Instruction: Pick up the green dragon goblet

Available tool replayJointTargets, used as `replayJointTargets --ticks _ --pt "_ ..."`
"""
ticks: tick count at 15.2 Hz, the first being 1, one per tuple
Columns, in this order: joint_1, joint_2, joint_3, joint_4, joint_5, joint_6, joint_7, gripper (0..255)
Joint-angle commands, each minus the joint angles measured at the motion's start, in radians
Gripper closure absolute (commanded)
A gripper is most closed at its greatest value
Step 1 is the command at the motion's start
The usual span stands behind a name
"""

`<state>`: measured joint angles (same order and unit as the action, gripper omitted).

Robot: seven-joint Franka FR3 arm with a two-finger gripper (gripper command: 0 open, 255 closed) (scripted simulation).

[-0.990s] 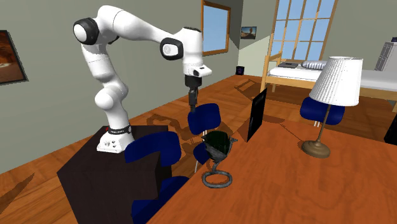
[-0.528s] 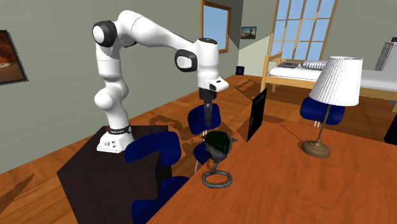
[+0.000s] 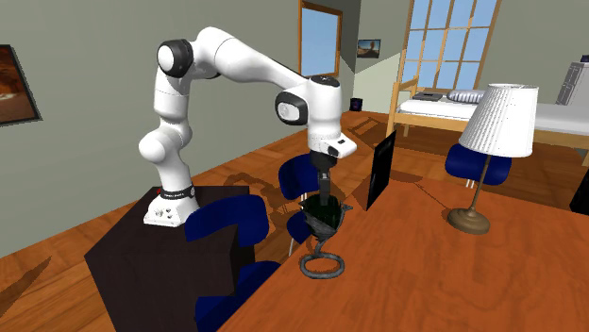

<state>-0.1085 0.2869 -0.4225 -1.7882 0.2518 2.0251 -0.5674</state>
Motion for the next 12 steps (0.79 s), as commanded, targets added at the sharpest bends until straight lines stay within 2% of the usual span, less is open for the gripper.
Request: replayJointTargets --ticks 1,5,6,12 --pt "0.001 0.01 0.003 -0.013 0.007 0.022 -0.004 0" --pt "-0.001 0.024 0.006 -0.03 0.016 0.051 -0.012 0" --pt "-0.002 0.023 0.006 -0.029 0.016 0.05 -0.013 255" --pt "-0.002 0.024 0.006 -0.027 0.016 0.048 -0.013 255"
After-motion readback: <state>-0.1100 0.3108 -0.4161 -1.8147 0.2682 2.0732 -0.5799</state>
